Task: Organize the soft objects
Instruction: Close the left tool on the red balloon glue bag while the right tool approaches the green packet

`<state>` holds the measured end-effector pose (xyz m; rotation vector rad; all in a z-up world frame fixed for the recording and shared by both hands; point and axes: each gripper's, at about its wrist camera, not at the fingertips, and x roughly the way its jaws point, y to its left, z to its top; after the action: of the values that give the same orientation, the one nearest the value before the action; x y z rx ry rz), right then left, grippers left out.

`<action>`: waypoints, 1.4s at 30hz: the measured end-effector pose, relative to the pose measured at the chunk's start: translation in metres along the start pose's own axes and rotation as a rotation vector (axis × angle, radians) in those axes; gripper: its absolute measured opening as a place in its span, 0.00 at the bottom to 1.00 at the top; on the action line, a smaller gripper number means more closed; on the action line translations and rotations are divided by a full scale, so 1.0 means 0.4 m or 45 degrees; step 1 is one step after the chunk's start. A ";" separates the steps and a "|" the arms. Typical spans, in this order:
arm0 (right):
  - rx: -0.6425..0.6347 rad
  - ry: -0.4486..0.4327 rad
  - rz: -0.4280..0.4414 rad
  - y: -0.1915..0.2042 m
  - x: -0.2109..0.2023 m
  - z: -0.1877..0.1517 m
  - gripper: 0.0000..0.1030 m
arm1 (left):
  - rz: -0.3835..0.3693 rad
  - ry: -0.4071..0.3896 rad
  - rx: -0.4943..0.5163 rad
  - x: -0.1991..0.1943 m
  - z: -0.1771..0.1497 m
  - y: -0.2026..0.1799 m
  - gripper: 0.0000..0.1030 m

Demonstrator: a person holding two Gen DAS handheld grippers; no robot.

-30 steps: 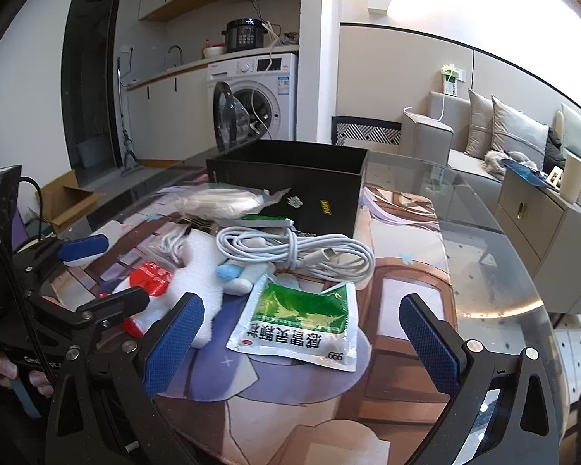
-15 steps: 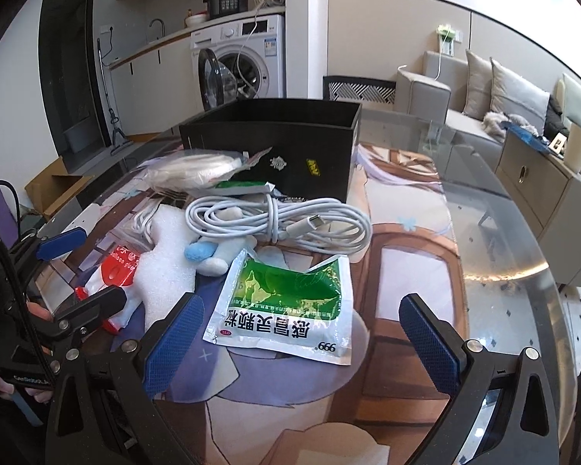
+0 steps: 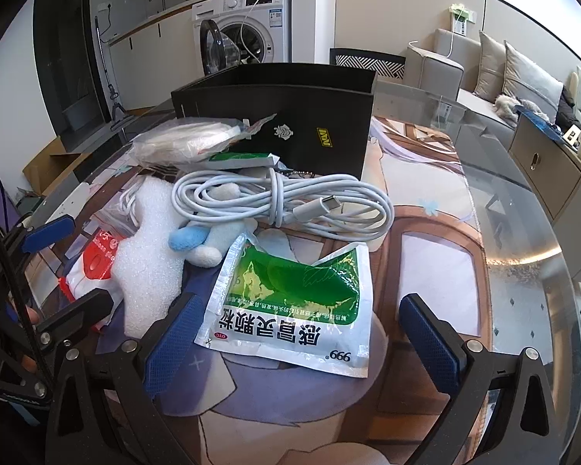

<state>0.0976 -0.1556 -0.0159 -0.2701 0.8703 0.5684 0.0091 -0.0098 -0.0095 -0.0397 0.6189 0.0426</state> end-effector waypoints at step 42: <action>-0.009 0.020 -0.008 -0.006 0.004 0.012 0.95 | -0.098 0.021 -0.060 -0.006 0.008 0.027 0.51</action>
<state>0.1029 -0.1550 -0.0144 -0.2837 0.8823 0.5639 0.0083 0.0009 -0.0057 -0.1094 0.6321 -0.0177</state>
